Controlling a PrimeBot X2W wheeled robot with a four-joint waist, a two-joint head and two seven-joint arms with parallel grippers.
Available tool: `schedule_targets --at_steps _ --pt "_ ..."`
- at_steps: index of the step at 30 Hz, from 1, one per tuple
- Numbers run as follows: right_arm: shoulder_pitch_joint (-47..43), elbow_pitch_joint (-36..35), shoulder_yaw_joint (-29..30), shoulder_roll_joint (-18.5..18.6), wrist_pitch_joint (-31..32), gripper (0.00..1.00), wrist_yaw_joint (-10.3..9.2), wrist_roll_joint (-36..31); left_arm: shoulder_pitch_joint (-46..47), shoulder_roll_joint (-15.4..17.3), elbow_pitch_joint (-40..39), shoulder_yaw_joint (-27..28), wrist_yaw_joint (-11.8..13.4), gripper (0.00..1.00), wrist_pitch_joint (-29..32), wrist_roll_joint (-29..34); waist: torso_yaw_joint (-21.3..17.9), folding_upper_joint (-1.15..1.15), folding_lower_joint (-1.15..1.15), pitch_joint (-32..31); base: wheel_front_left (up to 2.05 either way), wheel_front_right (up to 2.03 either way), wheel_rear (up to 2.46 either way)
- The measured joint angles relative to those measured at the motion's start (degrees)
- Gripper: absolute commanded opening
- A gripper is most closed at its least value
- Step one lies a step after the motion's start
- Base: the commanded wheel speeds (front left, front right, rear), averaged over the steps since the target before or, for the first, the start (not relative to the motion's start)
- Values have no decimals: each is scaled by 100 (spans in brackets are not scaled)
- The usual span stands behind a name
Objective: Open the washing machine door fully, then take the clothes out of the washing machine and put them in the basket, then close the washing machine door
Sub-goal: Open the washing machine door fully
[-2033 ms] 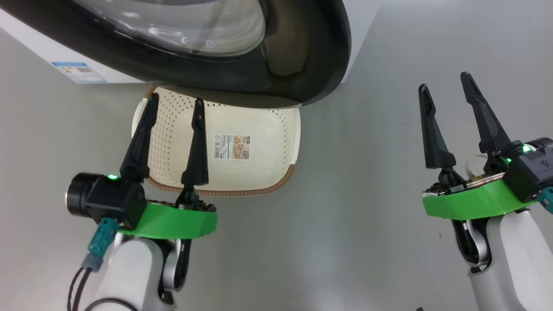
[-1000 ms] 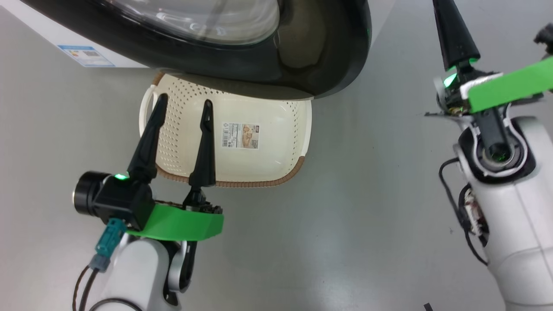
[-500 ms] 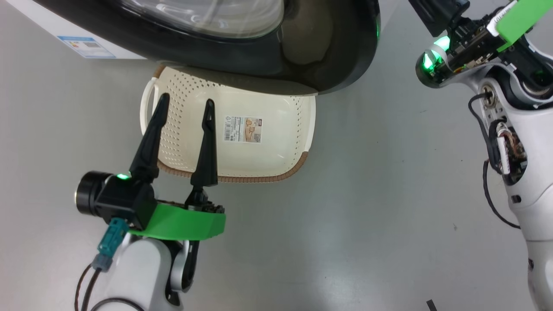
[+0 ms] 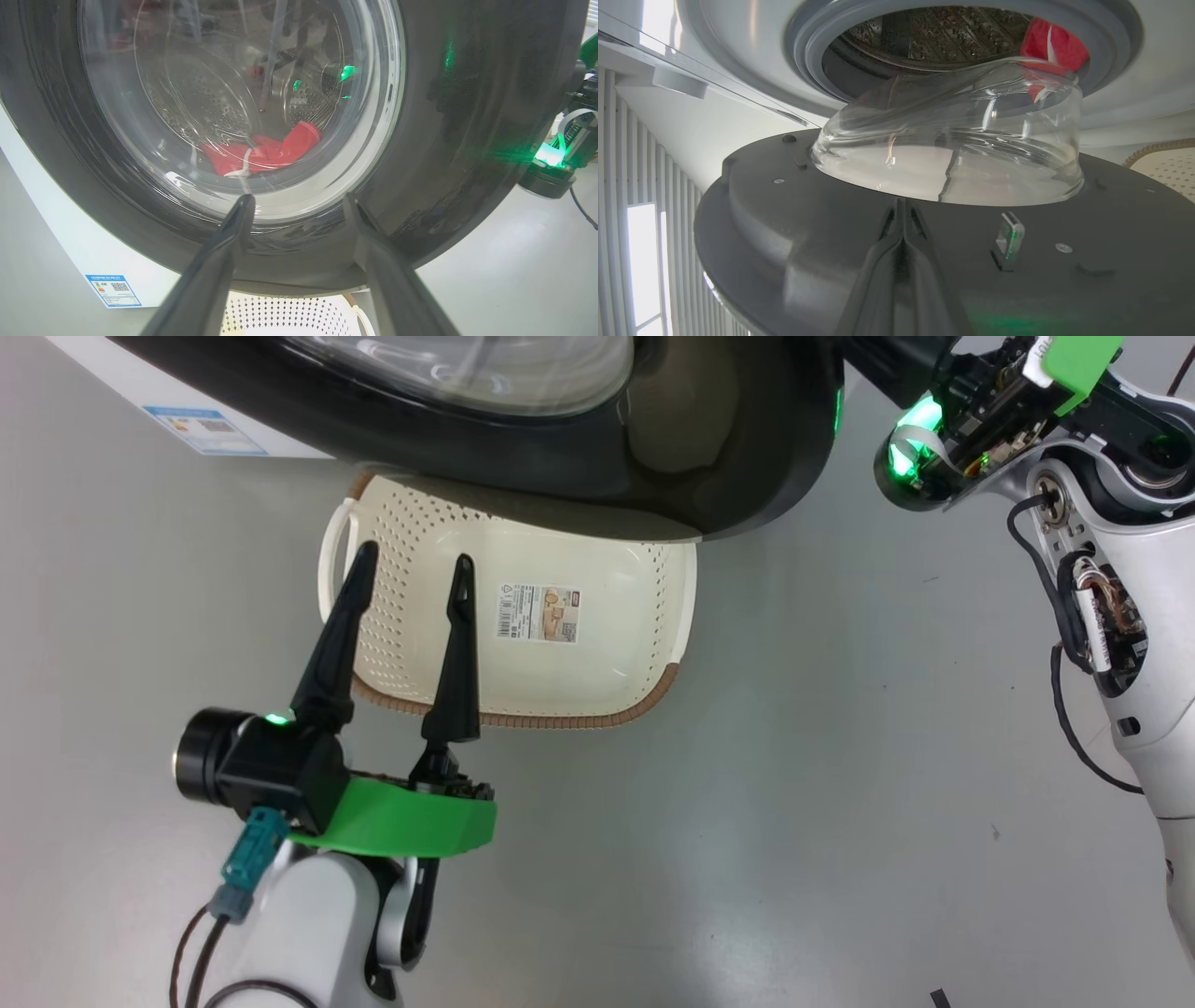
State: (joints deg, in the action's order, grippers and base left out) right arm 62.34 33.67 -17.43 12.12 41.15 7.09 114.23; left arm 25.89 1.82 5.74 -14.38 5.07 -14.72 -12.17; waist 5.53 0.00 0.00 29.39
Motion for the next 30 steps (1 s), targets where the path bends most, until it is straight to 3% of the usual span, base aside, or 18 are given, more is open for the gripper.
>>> schedule_targets --at_steps 14,30 --pt "-665 -598 -220 220 294 0 0 196 -25 0 162 2 -3 100 0 -69 82 0 0 -372 0 0 0" --pt "-1468 -731 -591 126 308 0 1 428 -494 0 215 130 4 100 0 -315 319 0 0 -1031 0 0 0"
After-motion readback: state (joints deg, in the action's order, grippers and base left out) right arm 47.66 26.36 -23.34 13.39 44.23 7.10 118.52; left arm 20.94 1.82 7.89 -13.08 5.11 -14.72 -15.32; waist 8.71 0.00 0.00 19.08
